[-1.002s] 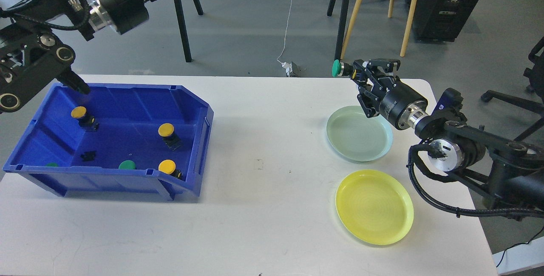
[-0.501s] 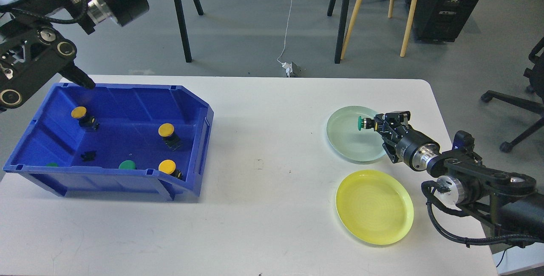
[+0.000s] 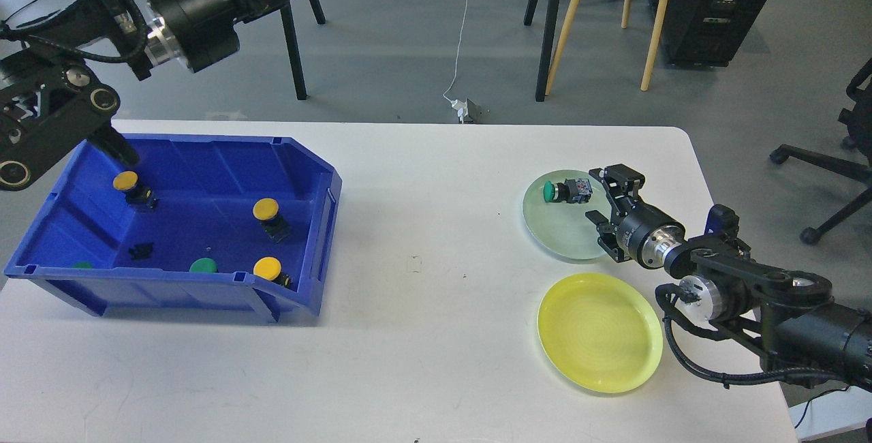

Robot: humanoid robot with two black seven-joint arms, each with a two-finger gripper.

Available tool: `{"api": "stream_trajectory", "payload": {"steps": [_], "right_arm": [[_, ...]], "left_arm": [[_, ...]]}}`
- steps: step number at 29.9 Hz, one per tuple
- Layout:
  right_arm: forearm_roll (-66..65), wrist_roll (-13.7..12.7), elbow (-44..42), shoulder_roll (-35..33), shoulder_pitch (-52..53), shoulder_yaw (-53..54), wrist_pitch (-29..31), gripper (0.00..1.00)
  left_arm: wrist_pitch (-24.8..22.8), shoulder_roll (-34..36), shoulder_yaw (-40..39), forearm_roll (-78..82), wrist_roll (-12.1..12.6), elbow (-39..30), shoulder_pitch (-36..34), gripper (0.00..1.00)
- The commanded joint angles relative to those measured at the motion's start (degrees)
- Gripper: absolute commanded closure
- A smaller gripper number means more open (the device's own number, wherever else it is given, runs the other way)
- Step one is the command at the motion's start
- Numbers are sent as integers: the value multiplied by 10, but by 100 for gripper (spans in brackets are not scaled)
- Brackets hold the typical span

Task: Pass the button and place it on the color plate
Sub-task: 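Lower the green button onto the pale green plate and release, then reach into the bin and grasp a yellow button with the left gripper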

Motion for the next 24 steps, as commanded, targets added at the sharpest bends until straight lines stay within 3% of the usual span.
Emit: {"api": "stream_trajectory", "payload": {"steps": [1, 8, 11, 16, 18, 20, 24], "right_arm": [[1, 0, 9, -7, 4, 5, 2, 17], [0, 0, 5, -41, 26, 6, 22, 16], [0, 0, 2, -42, 33, 6, 22, 16], [2, -1, 2, -52, 35, 6, 22, 16], [2, -1, 3, -61, 36, 6, 22, 16], [2, -2, 4, -62, 38, 6, 22, 16], [2, -7, 6, -64, 40, 6, 22, 16]], "left_arm": [[-24, 52, 62, 2, 0, -6, -1, 1], [-70, 173, 142, 57, 0, -66, 2, 1], [-88, 192, 167, 83, 0, -73, 4, 1], [-83, 182, 215, 170, 0, -65, 4, 1], [-78, 157, 220, 209, 11, -59, 10, 1], [-64, 117, 220, 240, 24, -32, 22, 1], [-45, 53, 222, 280, 24, 59, 35, 1]]}}
